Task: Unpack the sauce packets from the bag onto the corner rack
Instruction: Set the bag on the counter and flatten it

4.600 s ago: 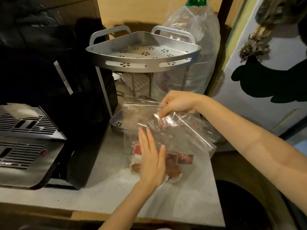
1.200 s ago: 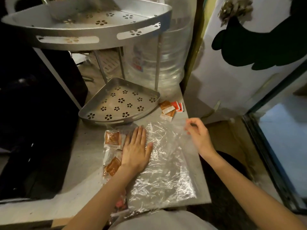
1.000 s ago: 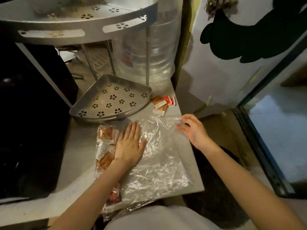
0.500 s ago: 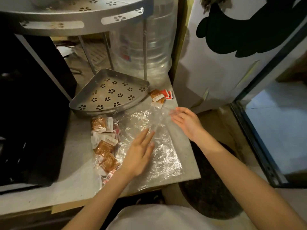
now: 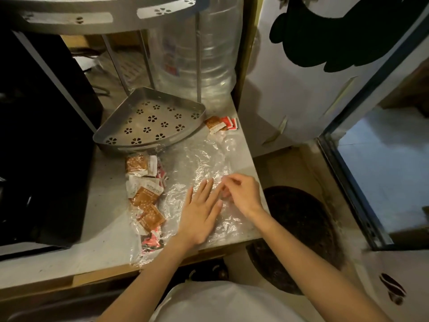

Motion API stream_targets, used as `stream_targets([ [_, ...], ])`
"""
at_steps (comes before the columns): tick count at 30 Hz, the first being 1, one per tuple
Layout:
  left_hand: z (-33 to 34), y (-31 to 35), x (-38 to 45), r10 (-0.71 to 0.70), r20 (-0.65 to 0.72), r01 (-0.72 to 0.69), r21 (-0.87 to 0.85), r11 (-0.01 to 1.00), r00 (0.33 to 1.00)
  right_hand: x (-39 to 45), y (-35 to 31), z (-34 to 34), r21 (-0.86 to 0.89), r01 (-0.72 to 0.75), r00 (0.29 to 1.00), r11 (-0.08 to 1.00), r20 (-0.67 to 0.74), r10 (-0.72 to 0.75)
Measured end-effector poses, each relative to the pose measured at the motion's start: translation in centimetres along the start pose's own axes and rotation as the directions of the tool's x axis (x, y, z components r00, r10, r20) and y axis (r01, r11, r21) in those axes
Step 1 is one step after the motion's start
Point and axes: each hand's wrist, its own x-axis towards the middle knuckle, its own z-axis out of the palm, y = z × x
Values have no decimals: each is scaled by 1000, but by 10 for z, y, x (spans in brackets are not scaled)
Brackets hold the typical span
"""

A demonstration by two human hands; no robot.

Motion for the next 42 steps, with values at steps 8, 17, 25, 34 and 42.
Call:
stream_targets([
  [8,4,-4,0,-49,-13,48,-15,999,999,21,1,-50,208,-225,973,952,8,229],
  [17,9,-8,0,-30,24,28,62,998,999,61,12,-85,-97,-174,983,980,39,178],
  [25,0,-7,7,-84,45,91,-185,979,995,72,21,-85,-318,-131,989,939,23,145],
  [34,-55,1,12,-172,19,160,-475,865,985,60,-54,-33,-799,514,827,313,363,-430],
  [42,-95,-14,-24,-424,-497,172,-474,863,757,58,-104,57,-485,776,622,404,697,-357],
])
